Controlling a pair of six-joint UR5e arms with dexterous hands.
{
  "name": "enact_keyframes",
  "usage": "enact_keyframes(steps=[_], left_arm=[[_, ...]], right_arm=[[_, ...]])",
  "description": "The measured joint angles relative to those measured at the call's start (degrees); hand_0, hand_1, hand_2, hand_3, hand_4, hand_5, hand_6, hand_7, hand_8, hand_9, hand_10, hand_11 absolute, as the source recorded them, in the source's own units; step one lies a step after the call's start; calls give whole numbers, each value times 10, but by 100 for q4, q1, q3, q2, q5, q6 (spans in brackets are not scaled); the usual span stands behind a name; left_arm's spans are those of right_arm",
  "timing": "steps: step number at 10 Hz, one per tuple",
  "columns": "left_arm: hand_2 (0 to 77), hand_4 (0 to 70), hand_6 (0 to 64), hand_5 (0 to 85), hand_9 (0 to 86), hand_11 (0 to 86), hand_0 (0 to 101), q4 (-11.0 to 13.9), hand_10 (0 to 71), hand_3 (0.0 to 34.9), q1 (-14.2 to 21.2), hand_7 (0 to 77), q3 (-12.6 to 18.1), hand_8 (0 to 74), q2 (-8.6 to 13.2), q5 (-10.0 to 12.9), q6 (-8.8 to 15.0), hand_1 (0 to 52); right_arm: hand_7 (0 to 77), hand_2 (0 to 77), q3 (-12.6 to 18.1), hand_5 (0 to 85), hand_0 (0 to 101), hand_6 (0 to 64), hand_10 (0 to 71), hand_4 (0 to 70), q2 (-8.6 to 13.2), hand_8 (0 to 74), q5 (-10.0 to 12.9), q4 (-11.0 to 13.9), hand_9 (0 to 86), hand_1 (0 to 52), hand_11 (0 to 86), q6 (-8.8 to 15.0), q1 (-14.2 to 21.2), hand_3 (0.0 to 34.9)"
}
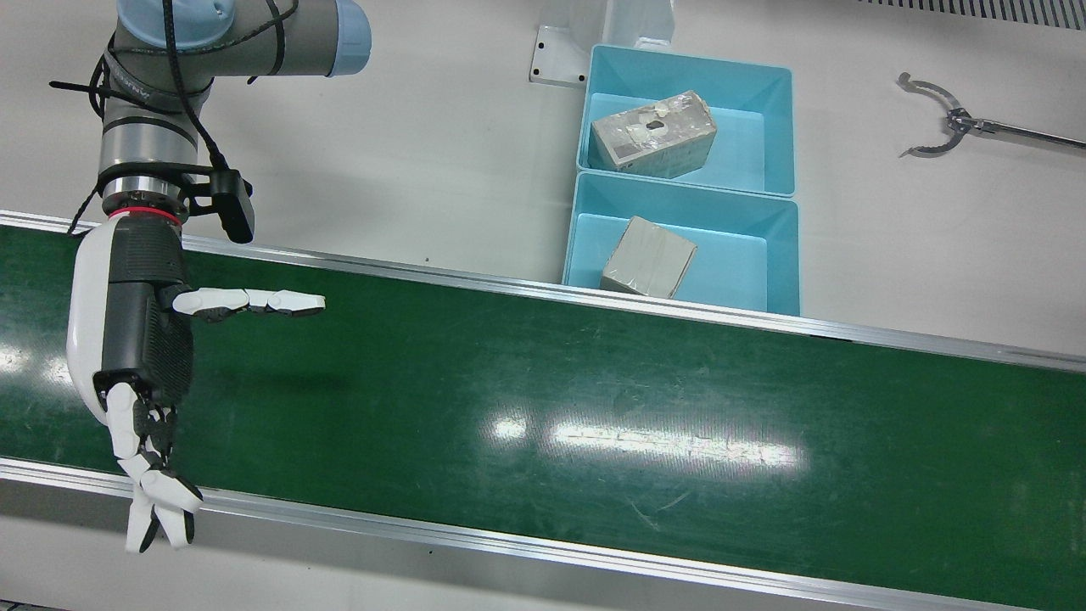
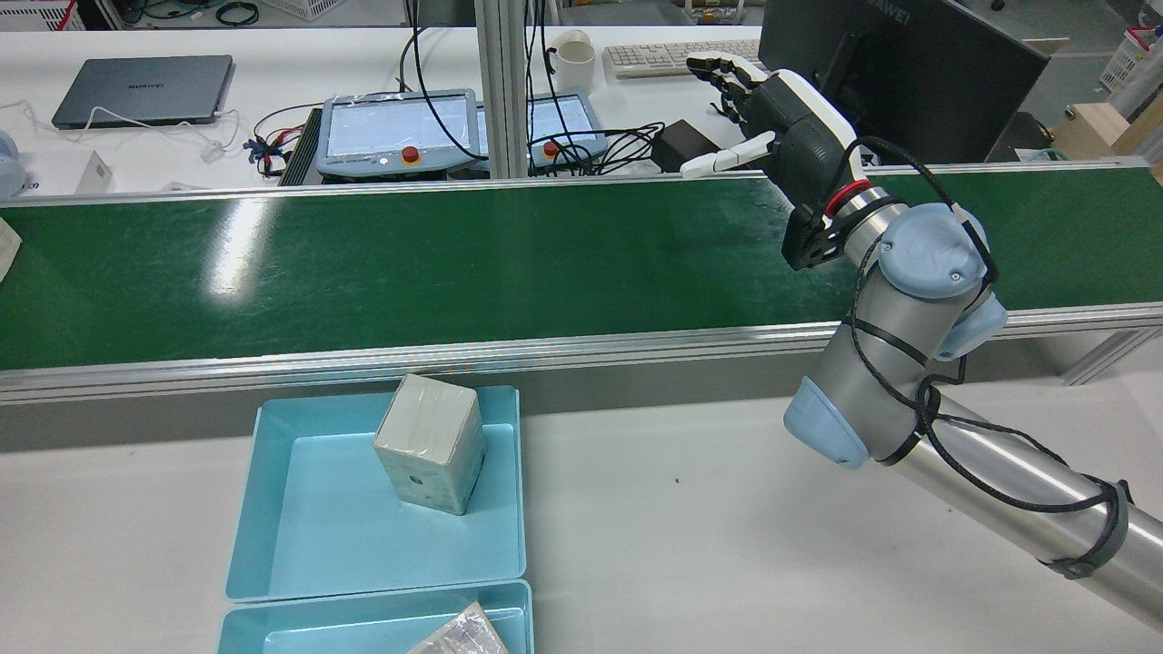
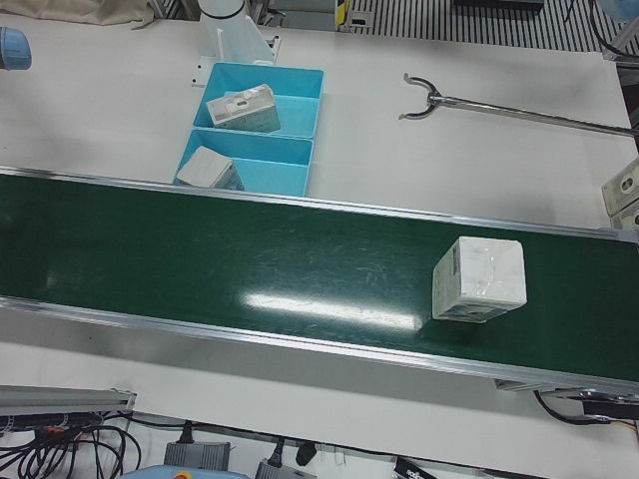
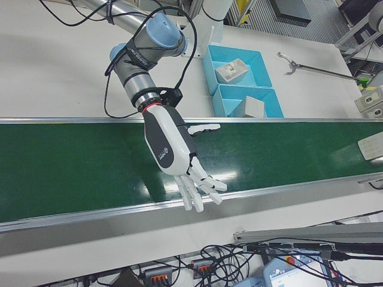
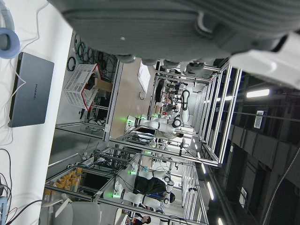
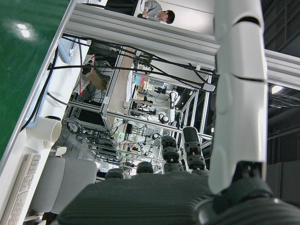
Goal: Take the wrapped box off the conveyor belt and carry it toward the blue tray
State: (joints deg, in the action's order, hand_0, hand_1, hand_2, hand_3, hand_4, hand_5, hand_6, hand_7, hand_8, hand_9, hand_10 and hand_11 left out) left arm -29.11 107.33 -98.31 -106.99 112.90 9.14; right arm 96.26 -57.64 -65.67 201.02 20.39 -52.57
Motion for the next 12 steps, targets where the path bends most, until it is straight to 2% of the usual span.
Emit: enact_keyframes(steps=[4, 5, 12], left_arm=[[5, 0, 0, 5, 0, 5, 0, 0, 5, 0, 0, 5, 0, 5, 0, 0, 0, 0], [5, 0, 0, 5, 0, 5, 0, 0, 5, 0, 0, 5, 0, 5, 0, 0, 0, 0], [5, 0, 0, 11, 0, 5, 0, 0, 0, 0, 0, 0, 0, 5, 0, 0, 0, 0]], right_arm=[[38, 87, -2, 245, 488, 27, 0, 16, -9, 0, -5, -48, 16, 147, 11, 0, 9, 83], [38, 87, -6, 245, 484, 27, 0, 16, -13, 0, -2, -51, 16, 147, 11, 2, 13, 71], [38, 87, -14, 245, 485, 27, 0, 16, -53, 0, 0, -54, 16, 147, 11, 0, 27, 71]])
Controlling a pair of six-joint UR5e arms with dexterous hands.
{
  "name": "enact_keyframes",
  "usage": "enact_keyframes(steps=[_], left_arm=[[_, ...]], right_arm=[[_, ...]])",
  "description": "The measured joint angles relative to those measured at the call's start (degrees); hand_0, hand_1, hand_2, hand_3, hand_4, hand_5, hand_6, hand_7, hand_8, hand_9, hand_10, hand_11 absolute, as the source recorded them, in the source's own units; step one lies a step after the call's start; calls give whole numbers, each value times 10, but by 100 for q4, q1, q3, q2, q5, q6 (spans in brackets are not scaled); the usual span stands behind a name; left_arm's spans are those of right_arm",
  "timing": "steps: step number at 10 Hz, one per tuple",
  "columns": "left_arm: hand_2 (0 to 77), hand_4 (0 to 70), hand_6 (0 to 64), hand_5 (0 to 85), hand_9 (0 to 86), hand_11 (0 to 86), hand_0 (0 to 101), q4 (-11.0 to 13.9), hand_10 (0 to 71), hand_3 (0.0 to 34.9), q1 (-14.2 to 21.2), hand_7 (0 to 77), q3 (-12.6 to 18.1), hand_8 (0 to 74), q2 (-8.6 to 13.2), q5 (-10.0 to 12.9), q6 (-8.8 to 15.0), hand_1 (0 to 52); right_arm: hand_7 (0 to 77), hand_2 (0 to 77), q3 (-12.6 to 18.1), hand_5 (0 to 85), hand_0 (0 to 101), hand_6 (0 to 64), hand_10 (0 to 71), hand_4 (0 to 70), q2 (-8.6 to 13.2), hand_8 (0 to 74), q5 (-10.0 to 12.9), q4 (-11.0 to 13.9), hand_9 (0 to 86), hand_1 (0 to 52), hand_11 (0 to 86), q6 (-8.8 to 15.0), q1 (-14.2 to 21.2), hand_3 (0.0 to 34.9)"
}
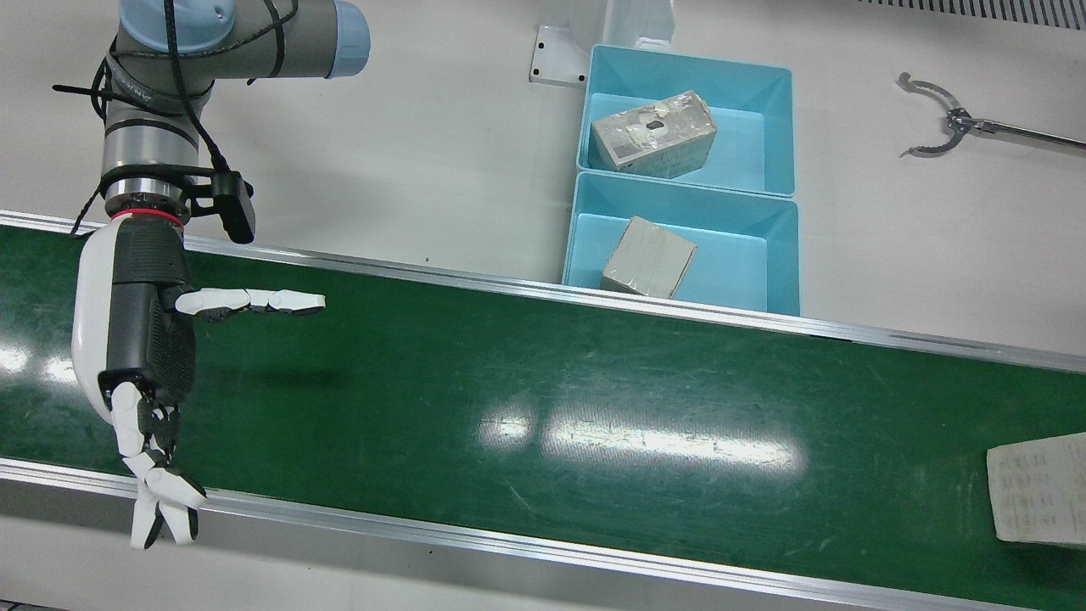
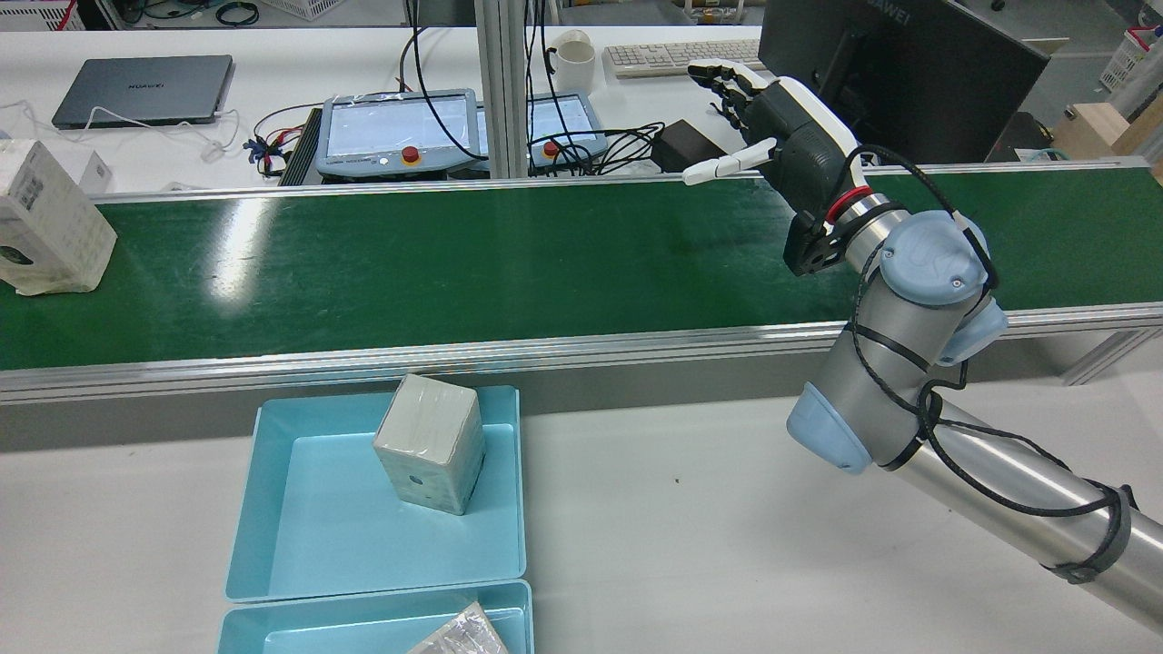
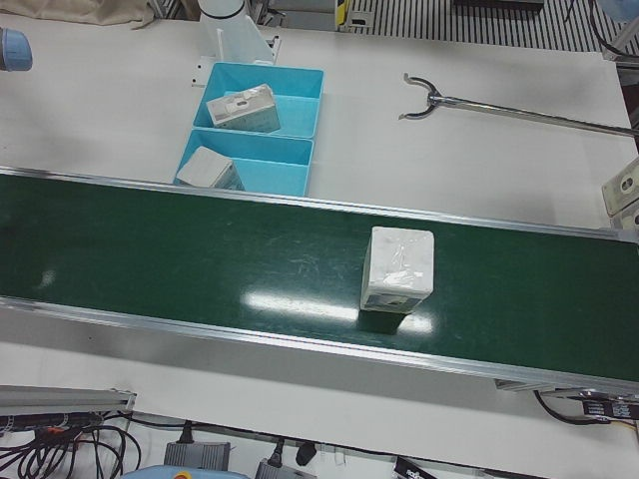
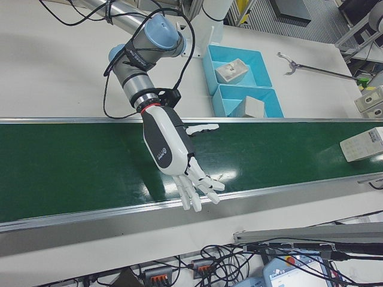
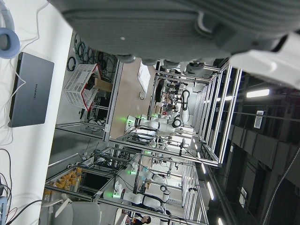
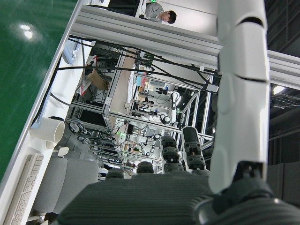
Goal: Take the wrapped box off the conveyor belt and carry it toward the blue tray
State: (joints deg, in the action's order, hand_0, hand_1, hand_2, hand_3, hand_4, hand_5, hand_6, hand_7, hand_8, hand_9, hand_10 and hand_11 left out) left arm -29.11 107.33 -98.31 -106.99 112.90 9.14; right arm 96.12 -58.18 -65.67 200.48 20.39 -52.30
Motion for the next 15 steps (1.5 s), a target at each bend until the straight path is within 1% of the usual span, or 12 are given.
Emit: enact_keyframes(steps=[4, 5, 6, 7, 8, 13, 14, 15], left_arm=[[5, 0, 0, 5, 0, 5, 0, 0, 5, 0, 0, 0, 0, 5, 0, 0, 0, 0], [5, 0, 0, 11, 5, 5, 0, 0, 5, 0, 0, 0, 0, 5, 0, 0, 0, 0], [5, 0, 0, 11, 0, 5, 0, 0, 0, 0, 0, 5, 0, 5, 0, 0, 0, 0], [5, 0, 0, 11, 0, 5, 0, 0, 5, 0, 0, 0, 0, 5, 0, 0, 0, 0], [5, 0, 0, 11, 0, 5, 0, 0, 5, 0, 0, 0, 0, 5, 0, 0, 0, 0], [5, 0, 0, 11, 5, 5, 0, 0, 5, 0, 0, 0, 0, 5, 0, 0, 0, 0], [11, 0, 0, 11, 5, 5, 0, 0, 5, 0, 0, 0, 0, 5, 0, 0, 0, 0], [11, 0, 0, 11, 0, 5, 0, 0, 5, 0, 0, 0, 0, 5, 0, 0, 0, 0]], right_arm=[[38, 87, -4, 245, 482, 33, 0, 16, -6, 0, -7, 2, 16, 147, 11, -26, -7, 72], [38, 87, -3, 245, 482, 33, 0, 16, -20, 5, -7, 5, 16, 147, 11, -53, -7, 79], [38, 87, -1, 245, 482, 33, 0, 16, -43, 5, -7, 10, 16, 147, 11, -103, -6, 79], [38, 93, 1, 245, 481, 33, 0, 16, -61, 5, -7, 13, 16, 136, 11, -149, -4, 66], [38, 82, 3, 245, 482, 33, 0, 16, -70, 5, -7, 15, 16, 136, 11, -173, 1, 66], [38, 82, 3, 245, 476, 33, 0, 16, -79, 5, -7, 5, 16, 136, 11, -201, 39, 64], [38, 55, 3, 245, 473, 33, 0, 16, -79, 5, -7, -19, 16, 109, 11, -204, 49, 64], [38, 55, 3, 245, 469, 33, 0, 16, -83, 5, -10, -113, 16, 109, 11, -205, 64, 64]])
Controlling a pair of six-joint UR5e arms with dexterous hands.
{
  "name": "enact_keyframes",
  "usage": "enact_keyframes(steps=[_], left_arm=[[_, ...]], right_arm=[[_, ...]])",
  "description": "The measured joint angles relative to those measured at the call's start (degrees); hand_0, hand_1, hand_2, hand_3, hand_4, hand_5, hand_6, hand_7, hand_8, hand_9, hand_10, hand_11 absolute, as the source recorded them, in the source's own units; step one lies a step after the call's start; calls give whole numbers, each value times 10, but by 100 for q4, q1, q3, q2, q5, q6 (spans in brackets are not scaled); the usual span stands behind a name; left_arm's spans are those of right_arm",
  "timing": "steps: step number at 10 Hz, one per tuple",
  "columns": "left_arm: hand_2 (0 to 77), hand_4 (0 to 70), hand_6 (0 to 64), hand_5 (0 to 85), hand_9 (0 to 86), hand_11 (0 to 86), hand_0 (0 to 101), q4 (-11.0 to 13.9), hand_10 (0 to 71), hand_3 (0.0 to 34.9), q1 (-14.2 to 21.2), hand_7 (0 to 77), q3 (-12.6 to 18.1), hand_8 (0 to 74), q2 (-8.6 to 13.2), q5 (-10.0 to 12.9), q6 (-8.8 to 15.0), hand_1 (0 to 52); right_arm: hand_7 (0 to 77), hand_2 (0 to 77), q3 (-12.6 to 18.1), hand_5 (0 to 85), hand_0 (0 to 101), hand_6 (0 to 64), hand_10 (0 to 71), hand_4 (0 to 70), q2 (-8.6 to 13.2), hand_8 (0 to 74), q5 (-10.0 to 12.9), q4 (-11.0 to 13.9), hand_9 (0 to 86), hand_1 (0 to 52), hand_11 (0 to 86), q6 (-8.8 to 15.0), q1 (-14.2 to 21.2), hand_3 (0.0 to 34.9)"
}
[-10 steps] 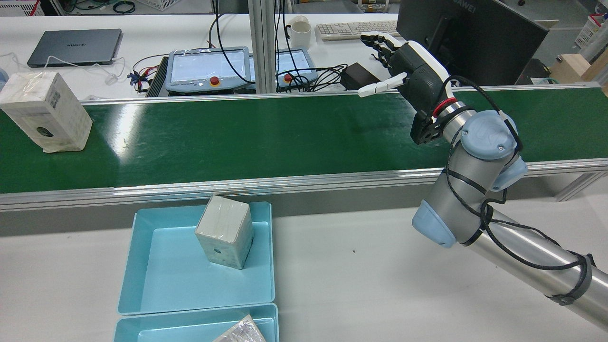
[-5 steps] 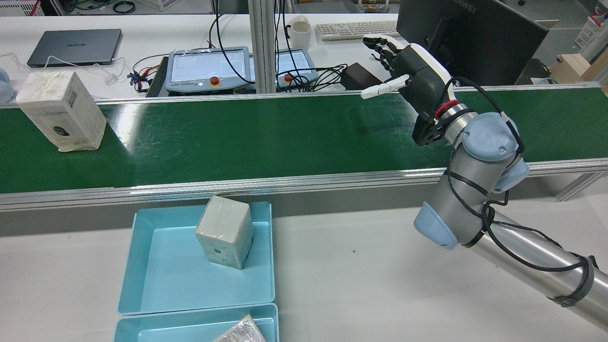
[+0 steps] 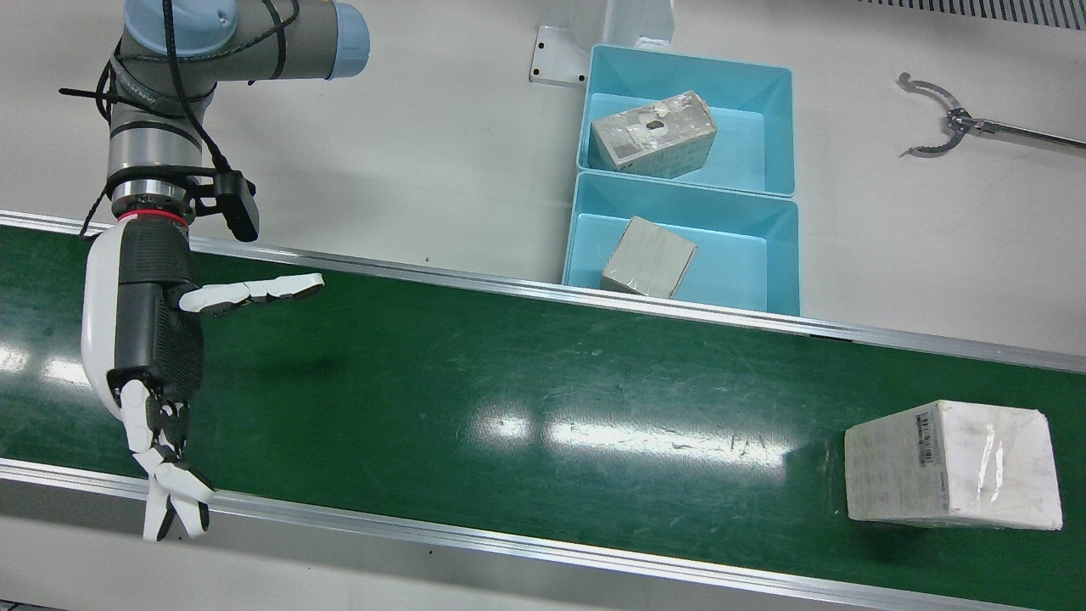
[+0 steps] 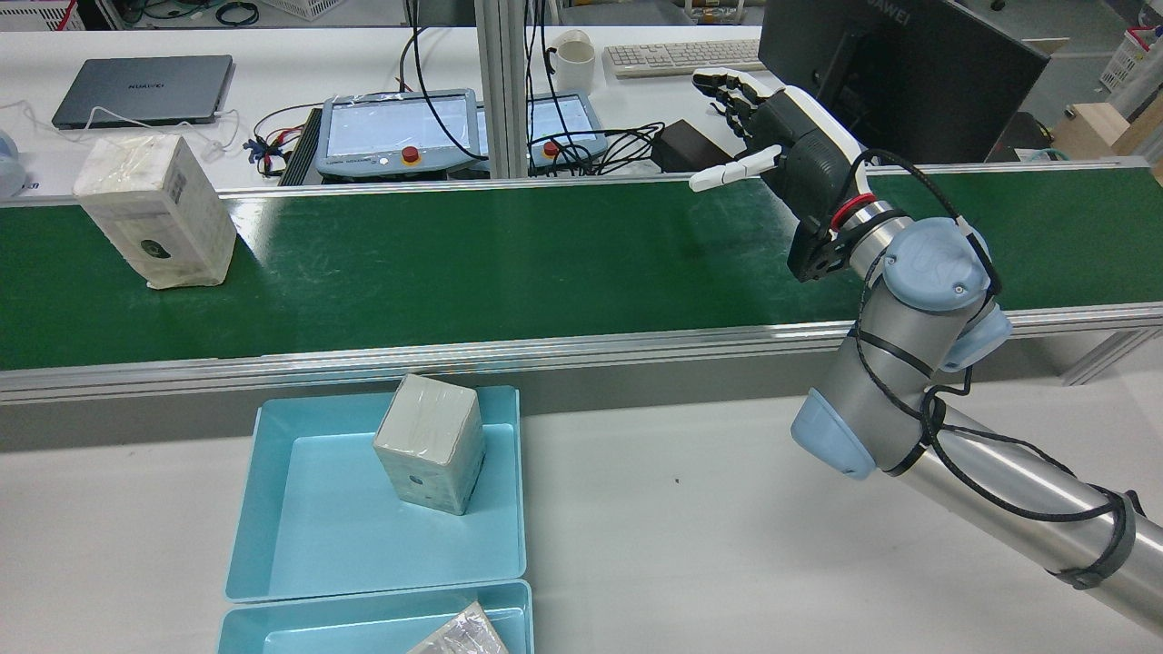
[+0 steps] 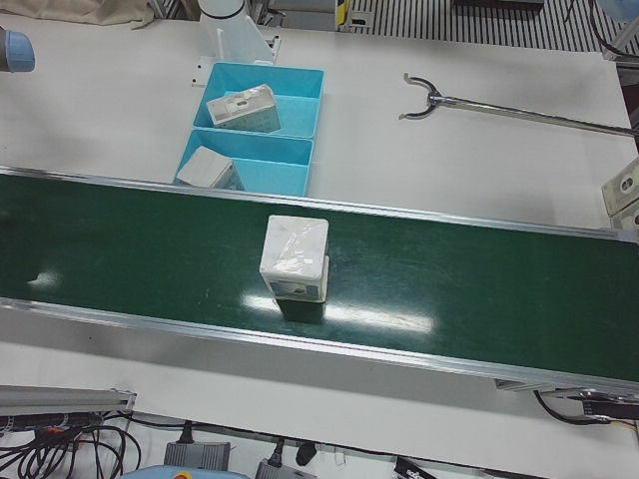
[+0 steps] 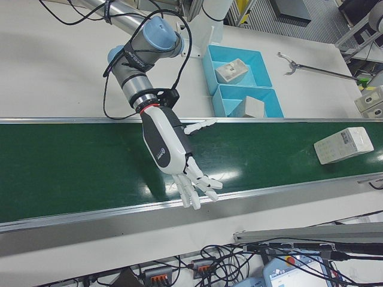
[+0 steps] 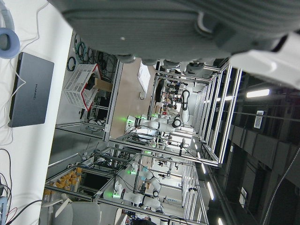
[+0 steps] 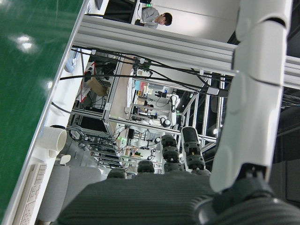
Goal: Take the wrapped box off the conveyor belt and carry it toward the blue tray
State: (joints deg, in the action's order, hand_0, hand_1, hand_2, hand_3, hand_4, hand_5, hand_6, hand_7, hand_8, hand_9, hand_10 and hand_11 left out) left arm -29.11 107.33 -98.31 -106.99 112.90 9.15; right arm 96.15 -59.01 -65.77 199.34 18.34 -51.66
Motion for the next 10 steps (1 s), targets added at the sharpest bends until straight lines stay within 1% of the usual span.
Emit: enact_keyframes(steps=[2, 3, 4, 6, 8, 10], left_arm=[[5, 0, 0, 11, 0, 5, 0, 0, 5, 0, 0, 0, 0, 5, 0, 0, 0, 0], [5, 0, 0, 11, 0, 5, 0, 0, 5, 0, 0, 0, 0, 5, 0, 0, 0, 0], [5, 0, 0, 11, 5, 5, 0, 0, 5, 0, 0, 0, 0, 5, 0, 0, 0, 0], [5, 0, 0, 5, 5, 5, 0, 0, 5, 0, 0, 5, 0, 5, 0, 0, 0, 0], [5, 0, 0, 11, 0, 5, 0, 0, 5, 0, 0, 0, 0, 5, 0, 0, 0, 0], [5, 0, 0, 11, 0, 5, 0, 0, 0, 0, 0, 0, 0, 5, 0, 0, 0, 0]], right_arm=[[38, 55, -24, 245, 469, 33, 0, 16, -21, 5, -9, -177, 16, 109, 11, 6, 30, 64], [38, 55, -38, 245, 467, 33, 0, 16, -31, 16, -12, -222, 16, 109, 11, 9, 42, 49], [38, 55, -46, 245, 466, 33, 0, 16, -35, 5, -13, -246, 16, 109, 11, 10, 51, 50], [38, 71, -50, 245, 467, 38, 0, 27, -41, 5, -14, -260, 16, 104, 11, 11, 60, 48], [38, 71, -64, 251, 467, 38, 0, 38, -44, 5, -15, -264, 16, 104, 11, 11, 66, 44], [38, 82, -71, 251, 467, 38, 0, 38, -44, 5, -15, -264, 16, 120, 11, 11, 73, 45]])
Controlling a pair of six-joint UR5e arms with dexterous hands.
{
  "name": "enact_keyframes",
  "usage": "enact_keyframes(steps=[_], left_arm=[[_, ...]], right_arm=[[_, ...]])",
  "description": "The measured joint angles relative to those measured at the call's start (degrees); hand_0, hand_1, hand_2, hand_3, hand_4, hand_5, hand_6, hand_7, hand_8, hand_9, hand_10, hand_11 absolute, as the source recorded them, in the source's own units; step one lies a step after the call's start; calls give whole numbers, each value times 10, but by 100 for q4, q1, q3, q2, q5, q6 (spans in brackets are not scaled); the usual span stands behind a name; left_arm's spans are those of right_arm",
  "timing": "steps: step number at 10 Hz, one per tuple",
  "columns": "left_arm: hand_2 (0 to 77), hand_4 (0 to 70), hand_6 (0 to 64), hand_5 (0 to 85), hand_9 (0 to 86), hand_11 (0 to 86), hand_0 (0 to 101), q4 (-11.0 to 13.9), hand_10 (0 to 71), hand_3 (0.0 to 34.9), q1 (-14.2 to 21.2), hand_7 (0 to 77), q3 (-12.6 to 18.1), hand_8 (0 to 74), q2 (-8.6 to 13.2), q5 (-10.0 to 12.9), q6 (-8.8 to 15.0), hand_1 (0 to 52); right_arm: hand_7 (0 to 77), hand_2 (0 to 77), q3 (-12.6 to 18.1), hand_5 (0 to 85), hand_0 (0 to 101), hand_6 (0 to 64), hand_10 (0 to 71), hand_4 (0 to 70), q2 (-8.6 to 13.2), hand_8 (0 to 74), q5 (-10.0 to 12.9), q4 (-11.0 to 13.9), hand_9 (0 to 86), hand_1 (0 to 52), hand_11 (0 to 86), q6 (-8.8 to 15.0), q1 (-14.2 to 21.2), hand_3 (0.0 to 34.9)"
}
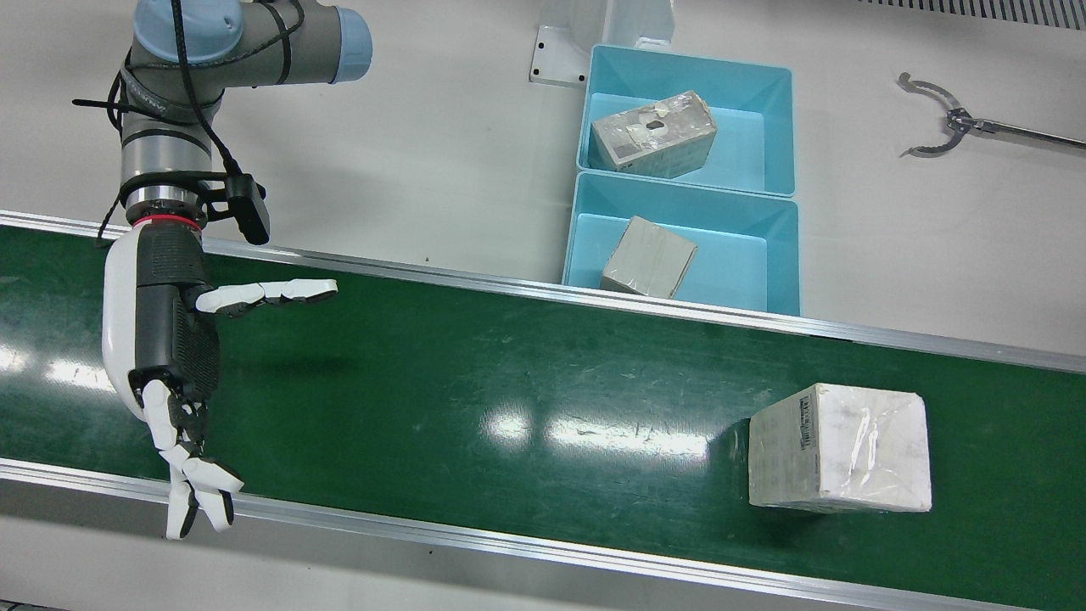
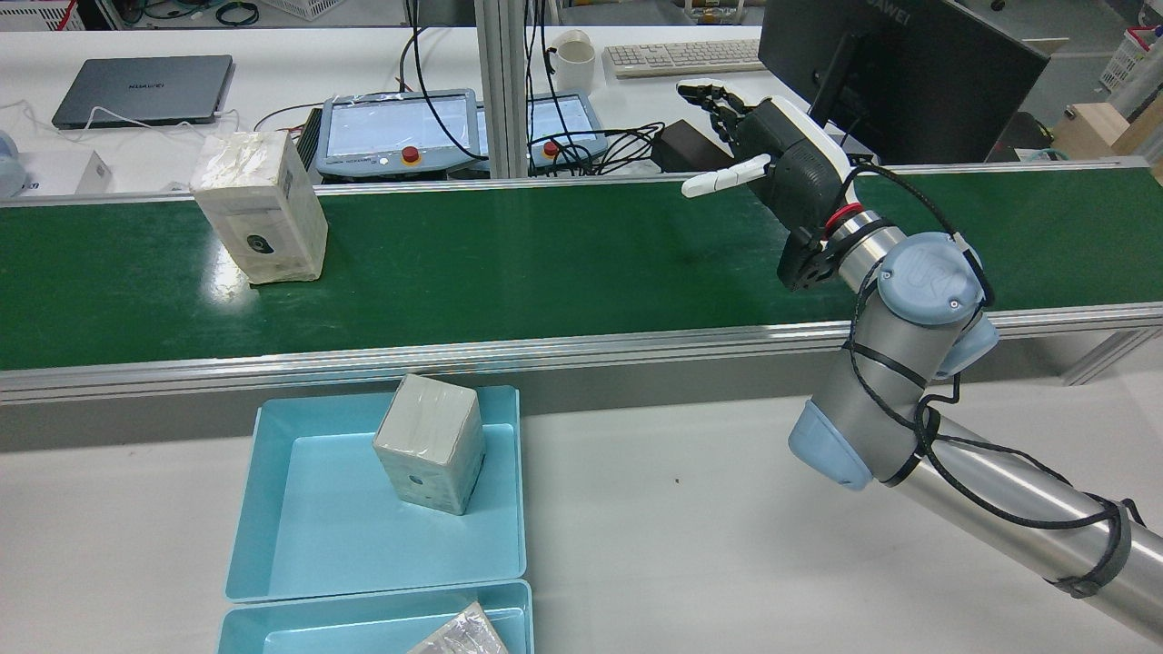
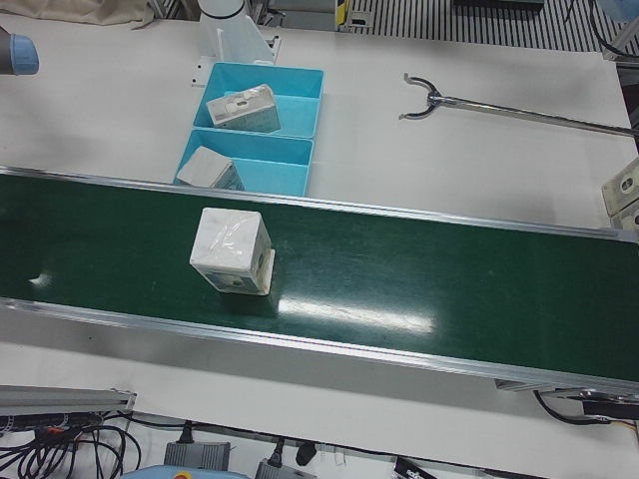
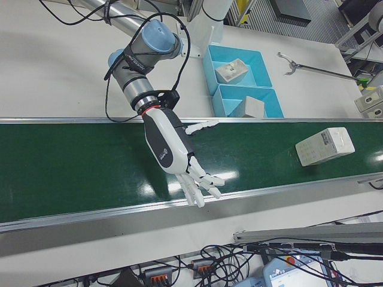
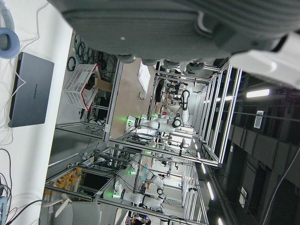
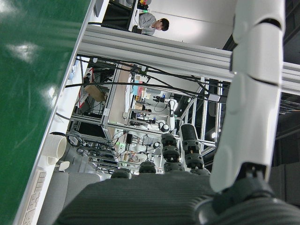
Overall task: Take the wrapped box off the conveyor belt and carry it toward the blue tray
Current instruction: 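Move the right hand along the belt and close it around the wrapped box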
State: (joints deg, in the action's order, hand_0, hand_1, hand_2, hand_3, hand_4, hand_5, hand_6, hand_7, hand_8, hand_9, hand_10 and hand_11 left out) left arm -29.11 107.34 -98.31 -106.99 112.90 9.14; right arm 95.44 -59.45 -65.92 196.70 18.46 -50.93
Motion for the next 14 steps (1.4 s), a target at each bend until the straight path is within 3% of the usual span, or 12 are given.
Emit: enact_keyframes(steps=[13, 14], left_arm=[[5, 0, 0, 5, 5, 5, 0, 0, 5, 0, 0, 5, 0, 5, 0, 0, 0, 0], [5, 0, 0, 5, 5, 5, 0, 0, 5, 0, 0, 5, 0, 5, 0, 0, 0, 0]], right_arm=[[38, 82, -117, 251, 466, 44, 0, 38, 4, 5, 0, 8, 16, 120, 11, 0, 37, 44], [38, 33, -132, 262, 462, 44, 0, 38, 4, 5, -11, 9, 16, 87, 11, 0, 45, 54]])
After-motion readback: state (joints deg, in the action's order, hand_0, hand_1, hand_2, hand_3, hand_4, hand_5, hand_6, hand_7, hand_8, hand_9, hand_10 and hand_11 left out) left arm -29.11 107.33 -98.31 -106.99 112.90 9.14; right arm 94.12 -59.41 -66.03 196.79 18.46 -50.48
